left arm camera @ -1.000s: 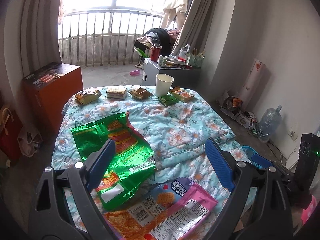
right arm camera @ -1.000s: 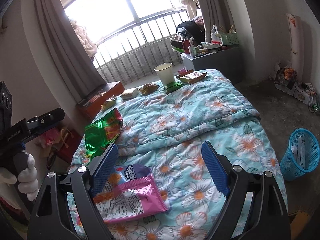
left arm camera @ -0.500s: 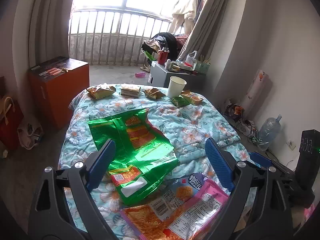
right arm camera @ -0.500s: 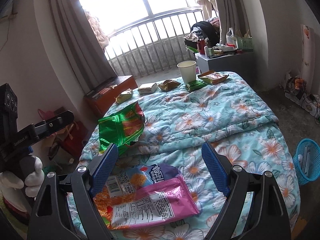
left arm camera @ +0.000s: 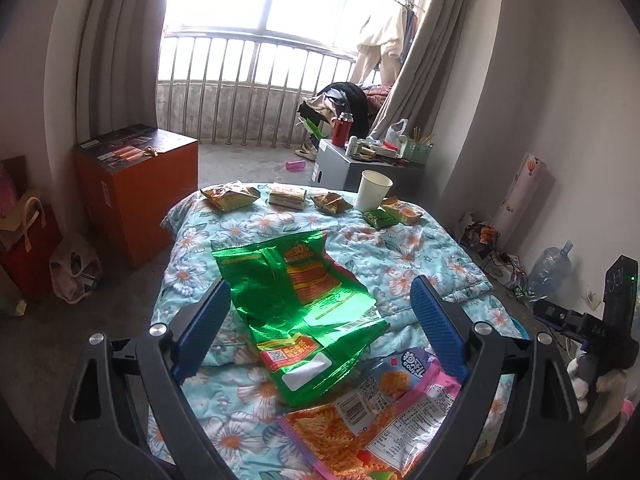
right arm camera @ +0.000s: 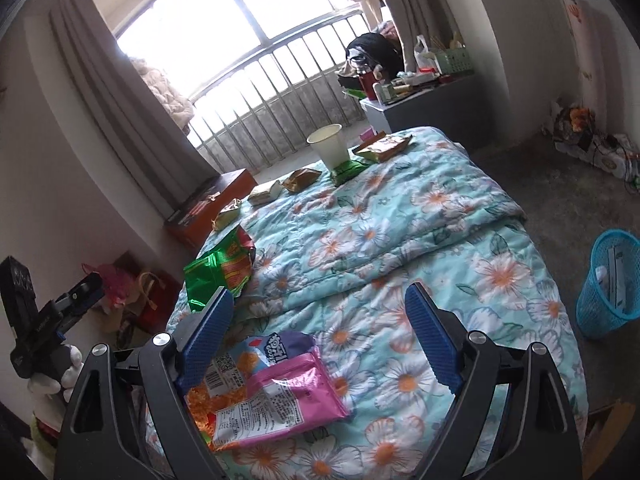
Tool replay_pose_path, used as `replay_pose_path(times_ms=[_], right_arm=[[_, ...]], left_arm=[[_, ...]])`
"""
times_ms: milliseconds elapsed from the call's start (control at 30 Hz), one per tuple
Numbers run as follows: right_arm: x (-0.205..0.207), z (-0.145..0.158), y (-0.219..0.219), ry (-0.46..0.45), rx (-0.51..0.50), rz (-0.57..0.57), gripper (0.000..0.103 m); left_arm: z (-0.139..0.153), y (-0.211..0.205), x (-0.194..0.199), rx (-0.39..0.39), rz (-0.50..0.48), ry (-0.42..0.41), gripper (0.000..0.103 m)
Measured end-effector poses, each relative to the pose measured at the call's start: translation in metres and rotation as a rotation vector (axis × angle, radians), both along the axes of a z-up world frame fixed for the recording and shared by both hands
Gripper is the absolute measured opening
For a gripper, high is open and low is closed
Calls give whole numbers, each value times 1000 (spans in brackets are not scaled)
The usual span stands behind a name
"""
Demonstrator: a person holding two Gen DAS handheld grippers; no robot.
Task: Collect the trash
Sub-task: 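Reach the right tool down to the green chip bag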
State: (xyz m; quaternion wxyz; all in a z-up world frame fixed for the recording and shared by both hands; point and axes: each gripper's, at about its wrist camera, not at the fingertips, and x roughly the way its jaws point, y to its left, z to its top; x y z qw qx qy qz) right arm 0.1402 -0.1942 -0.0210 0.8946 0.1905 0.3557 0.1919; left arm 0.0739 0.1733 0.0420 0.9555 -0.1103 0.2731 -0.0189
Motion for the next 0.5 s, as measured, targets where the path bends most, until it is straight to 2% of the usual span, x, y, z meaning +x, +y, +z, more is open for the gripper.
replay_pose_path(times_ms=[133, 233, 367, 500], right_arm=[[-3, -26, -8, 110, 100, 60, 85], [-11, -43, 1, 168, 126, 116, 85], [-26, -58, 20, 231, 134, 194, 85], [-30, -57, 26, 230, 103, 202, 85]], left_arm=[[-11, 9, -8, 2, 8, 16, 87], [-23, 13, -11, 20, 22, 39, 87], [-38, 16, -7, 4, 10, 73, 87], [-51, 17, 0, -1, -3, 98, 87]])
